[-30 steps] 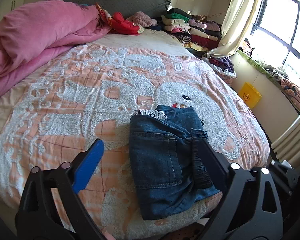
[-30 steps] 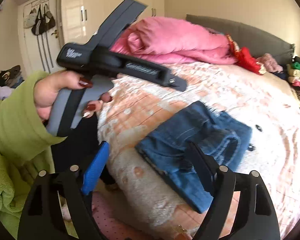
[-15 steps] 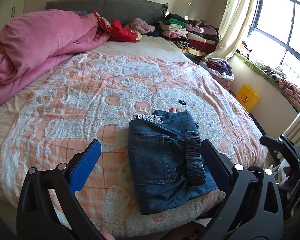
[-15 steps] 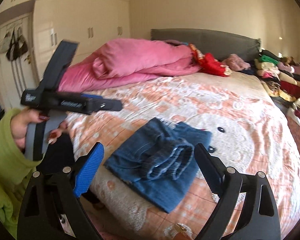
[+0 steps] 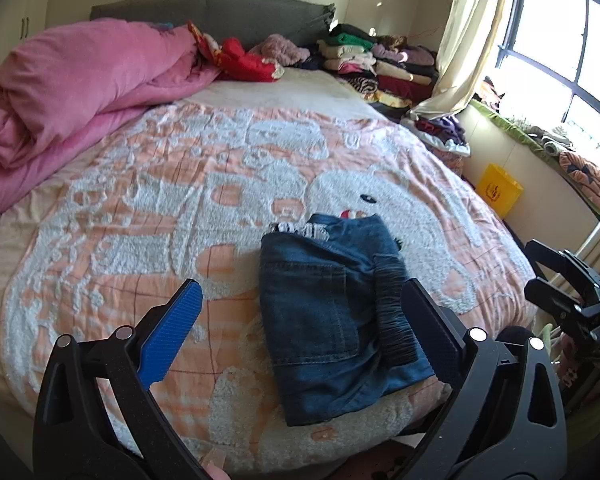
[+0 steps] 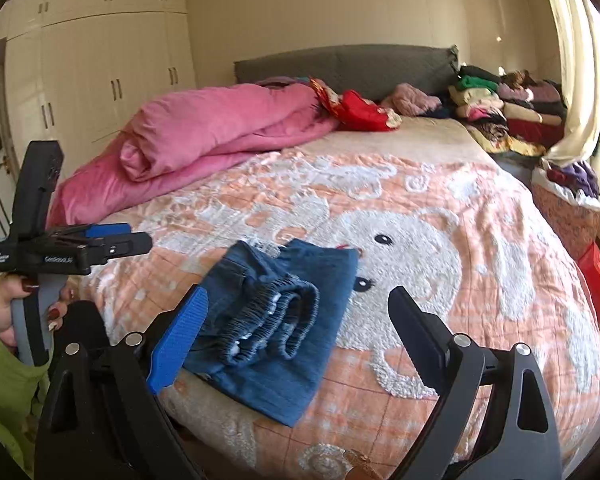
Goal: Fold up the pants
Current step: 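Grasp the folded waistband end with the right tool, then fold the waistband end over the stack with the right tool and release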
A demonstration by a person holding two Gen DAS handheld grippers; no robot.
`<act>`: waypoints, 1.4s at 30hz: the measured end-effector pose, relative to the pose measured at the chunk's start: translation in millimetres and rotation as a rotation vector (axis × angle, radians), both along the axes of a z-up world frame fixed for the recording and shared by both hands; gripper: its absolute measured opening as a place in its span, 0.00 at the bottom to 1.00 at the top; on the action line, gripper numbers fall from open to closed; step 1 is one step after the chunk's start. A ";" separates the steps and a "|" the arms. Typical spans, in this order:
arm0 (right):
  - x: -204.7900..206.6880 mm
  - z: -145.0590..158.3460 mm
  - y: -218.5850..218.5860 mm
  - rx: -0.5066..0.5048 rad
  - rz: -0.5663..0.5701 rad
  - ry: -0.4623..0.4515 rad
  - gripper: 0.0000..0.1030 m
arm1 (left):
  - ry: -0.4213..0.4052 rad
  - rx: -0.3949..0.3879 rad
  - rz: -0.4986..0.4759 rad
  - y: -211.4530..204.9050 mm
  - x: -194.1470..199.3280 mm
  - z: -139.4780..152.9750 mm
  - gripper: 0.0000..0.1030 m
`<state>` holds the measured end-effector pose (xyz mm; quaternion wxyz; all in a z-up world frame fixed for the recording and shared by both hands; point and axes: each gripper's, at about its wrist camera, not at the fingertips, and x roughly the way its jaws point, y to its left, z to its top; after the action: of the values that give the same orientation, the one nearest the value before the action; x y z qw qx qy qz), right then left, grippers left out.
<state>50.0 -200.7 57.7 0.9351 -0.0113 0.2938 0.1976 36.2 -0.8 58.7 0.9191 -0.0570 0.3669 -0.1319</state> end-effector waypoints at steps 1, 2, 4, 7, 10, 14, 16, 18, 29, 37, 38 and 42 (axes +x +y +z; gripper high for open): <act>1.6 -2.1 -0.9 -0.007 -0.009 0.008 0.88 | 0.008 -0.001 0.000 1.1 1.4 -3.1 0.90; 4.5 -5.2 -1.5 -0.012 -0.018 0.018 0.88 | 0.017 -0.002 0.001 1.8 3.4 -6.4 0.90; 10.1 -11.0 -2.3 -0.019 -0.032 0.041 0.88 | 0.039 -0.001 0.002 2.1 7.7 -14.9 0.90; 22.3 -23.7 -3.8 -0.031 -0.065 0.088 0.88 | 0.066 0.003 0.005 2.1 14.9 -29.2 0.90; 32.4 -35.3 -7.3 -0.031 -0.086 0.134 0.88 | 0.093 -0.002 0.005 -1.1 21.5 -44.0 0.90; 45.3 -52.4 -8.2 -0.034 -0.102 0.196 0.88 | 0.117 -0.002 0.001 -4.5 26.9 -58.7 0.90; 49.4 -58.6 -7.0 -0.043 -0.104 0.216 0.88 | 0.130 -0.003 -0.003 -5.8 30.5 -65.0 0.90; 55.9 -65.2 -5.7 -0.045 -0.100 0.238 0.88 | 0.141 -0.005 -0.006 -6.8 34.9 -71.3 0.90; 90.2 -98.4 4.2 -0.008 -0.052 0.351 0.68 | 0.169 -0.029 -0.001 -8.9 52.0 -92.3 0.86; 106.3 -114.0 12.2 0.033 -0.001 0.403 0.57 | 0.186 -0.032 -0.029 -17.0 59.5 -101.4 0.56; 107.5 -115.8 13.9 0.034 0.005 0.407 0.57 | 0.185 -0.028 -0.034 -18.6 60.2 -102.1 0.55; 110.3 -118.6 18.5 0.025 0.024 0.404 0.58 | 0.191 -0.024 -0.036 -21.5 64.1 -105.6 0.55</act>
<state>160.3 -182.2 -60.9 0.8547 0.0366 0.4730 0.2106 100.3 -22.3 -46.9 0.8766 -0.0738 0.4523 -0.1468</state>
